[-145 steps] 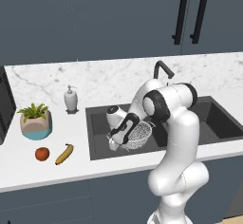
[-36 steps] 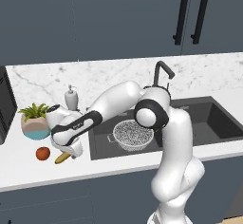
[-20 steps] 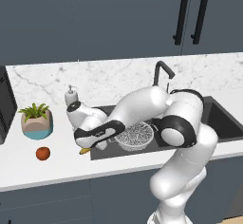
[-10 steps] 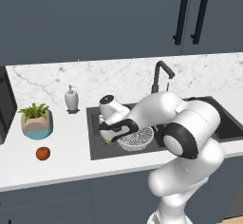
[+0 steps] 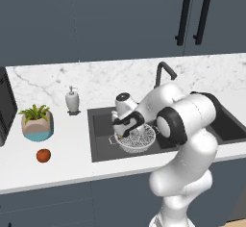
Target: Put the colander in the sink, put the banana, orange in the colander, and turn on the sink faucet and pour water over the colander.
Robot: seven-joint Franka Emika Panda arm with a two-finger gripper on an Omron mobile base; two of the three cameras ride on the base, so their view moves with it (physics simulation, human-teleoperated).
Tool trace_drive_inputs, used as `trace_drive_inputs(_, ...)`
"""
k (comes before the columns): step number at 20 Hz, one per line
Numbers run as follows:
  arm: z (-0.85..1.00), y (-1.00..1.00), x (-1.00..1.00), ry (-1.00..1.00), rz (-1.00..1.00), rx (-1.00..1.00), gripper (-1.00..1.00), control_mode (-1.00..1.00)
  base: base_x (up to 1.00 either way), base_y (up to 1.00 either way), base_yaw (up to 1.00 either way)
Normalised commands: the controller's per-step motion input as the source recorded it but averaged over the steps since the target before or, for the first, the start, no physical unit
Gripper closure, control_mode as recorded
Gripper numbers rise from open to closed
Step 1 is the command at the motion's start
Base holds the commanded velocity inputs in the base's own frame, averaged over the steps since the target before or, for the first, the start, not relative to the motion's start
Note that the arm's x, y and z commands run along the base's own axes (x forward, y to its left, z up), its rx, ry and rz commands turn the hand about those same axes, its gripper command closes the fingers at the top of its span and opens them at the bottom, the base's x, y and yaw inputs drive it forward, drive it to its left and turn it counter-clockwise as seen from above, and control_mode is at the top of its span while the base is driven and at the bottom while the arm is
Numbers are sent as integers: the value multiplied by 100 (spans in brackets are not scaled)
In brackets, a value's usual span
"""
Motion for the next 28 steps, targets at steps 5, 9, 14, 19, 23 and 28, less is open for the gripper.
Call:
trace_drive_inputs(5,-42,-14,40,0,0,0,100,-100,0,0,0)
trace_drive_inputs(9,-40,-26,42,0,0,0,100,-100,0,0,0)
trace_drive_inputs(14,-40,-28,43,0,0,0,100,-100,0,0,0)
trace_drive_inputs(19,-46,-7,28,1,0,0,100,-100,0,0,0)
trace_drive_inputs(23,-45,0,23,2,0,0,100,-100,0,0,0)
trace_drive_inputs(28,-33,0,25,2,0,0,-100,-100,0,0,0)
